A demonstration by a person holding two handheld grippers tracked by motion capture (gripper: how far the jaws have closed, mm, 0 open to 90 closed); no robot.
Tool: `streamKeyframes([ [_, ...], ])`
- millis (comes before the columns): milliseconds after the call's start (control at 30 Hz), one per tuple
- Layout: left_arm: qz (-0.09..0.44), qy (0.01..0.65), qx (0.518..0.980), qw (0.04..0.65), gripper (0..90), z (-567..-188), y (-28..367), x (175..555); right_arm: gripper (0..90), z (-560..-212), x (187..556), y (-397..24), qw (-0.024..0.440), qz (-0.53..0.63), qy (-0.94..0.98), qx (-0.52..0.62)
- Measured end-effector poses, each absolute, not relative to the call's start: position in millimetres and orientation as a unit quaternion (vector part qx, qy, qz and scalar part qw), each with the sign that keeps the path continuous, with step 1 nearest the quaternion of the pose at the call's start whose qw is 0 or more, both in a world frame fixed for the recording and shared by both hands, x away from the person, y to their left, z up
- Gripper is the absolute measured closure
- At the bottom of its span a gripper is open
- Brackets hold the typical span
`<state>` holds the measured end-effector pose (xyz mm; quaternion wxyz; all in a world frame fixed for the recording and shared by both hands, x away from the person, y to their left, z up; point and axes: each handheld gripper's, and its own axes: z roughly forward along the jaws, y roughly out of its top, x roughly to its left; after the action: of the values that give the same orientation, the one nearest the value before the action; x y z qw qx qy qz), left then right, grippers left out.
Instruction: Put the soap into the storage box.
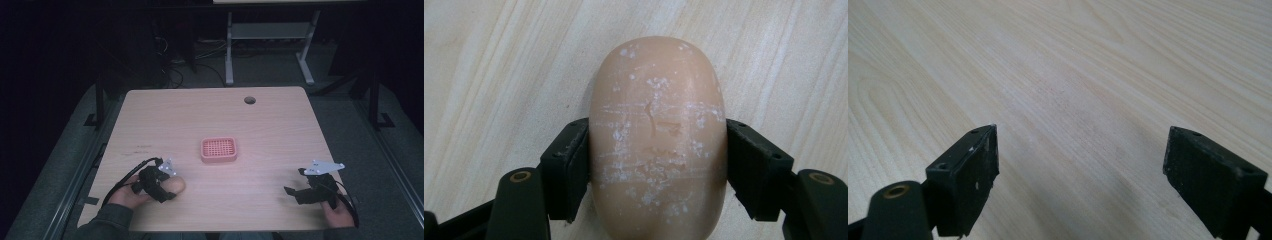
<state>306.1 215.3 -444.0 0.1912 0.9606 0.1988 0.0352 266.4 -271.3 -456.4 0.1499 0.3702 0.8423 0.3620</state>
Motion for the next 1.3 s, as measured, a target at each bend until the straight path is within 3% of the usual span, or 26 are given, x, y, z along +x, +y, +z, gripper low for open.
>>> streamKeyframes([
  [1300, 0.015, 0.183, 0.963, 0.195, 32.5, -433, 192, 324, 14.1, -456, 265, -274, 0.151, 0.367, 0.84, 0.371],
])
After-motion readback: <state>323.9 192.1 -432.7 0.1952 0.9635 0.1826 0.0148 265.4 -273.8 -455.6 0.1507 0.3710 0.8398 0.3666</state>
